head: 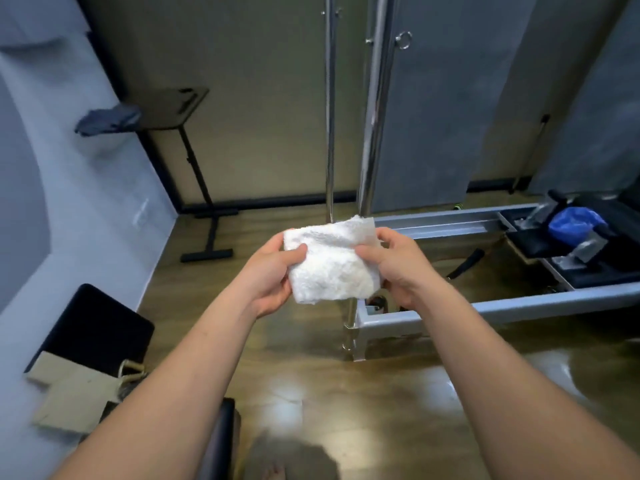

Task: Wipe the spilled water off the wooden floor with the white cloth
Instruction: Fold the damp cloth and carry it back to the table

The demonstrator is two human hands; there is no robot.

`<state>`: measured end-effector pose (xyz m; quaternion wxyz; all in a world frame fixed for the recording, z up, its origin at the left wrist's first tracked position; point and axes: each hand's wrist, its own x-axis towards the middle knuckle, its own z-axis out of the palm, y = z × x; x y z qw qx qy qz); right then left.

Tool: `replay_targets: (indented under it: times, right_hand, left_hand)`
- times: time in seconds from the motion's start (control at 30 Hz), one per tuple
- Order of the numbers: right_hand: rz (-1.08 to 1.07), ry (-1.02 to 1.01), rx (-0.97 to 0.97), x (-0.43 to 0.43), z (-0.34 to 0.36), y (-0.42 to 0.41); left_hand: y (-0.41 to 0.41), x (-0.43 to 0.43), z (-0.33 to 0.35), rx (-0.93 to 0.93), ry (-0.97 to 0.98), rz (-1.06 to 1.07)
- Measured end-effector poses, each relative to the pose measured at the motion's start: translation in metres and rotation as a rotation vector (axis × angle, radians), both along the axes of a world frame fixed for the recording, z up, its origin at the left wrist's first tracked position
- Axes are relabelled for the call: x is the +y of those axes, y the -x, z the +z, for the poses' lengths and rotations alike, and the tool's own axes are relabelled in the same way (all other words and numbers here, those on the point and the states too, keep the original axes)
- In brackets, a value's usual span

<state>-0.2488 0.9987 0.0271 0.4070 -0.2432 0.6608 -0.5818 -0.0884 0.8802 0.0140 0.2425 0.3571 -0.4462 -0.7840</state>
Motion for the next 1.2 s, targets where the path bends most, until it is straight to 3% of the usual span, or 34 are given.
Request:
replay_targets:
  times: [0.1, 0.27, 0.43, 0.73, 1.2]
  right_hand:
    - [0.042, -0.002, 0.088, -0.062, 0.010, -0.017]
    - [0.073, 0.026, 0.156, -0.168, 0.026, -0.050]
    - [0.147, 0.074, 0.183, -0.263, 0.038, -0.079]
    - [0.336, 0.077, 0.298, -0.405, 0.036, -0.083]
    - [0.488, 0.109, 0.351, -0.655, 0.035, -0.015]
  left_hand:
    - [-0.029, -0.054, 0.008, -0.078, 0.042, -0.009]
    - [-0.073, -0.149, 0.026, -0.170, 0.270, 0.034]
    - [-0.104, -0.226, 0.039, -0.297, 0.467, 0.234]
    - [-0.128, -0.341, 0.042, -0.361, 0.500, 0.378]
    - [-0.068, -0.543, 0.048, -0.471, 0.479, 0.446]
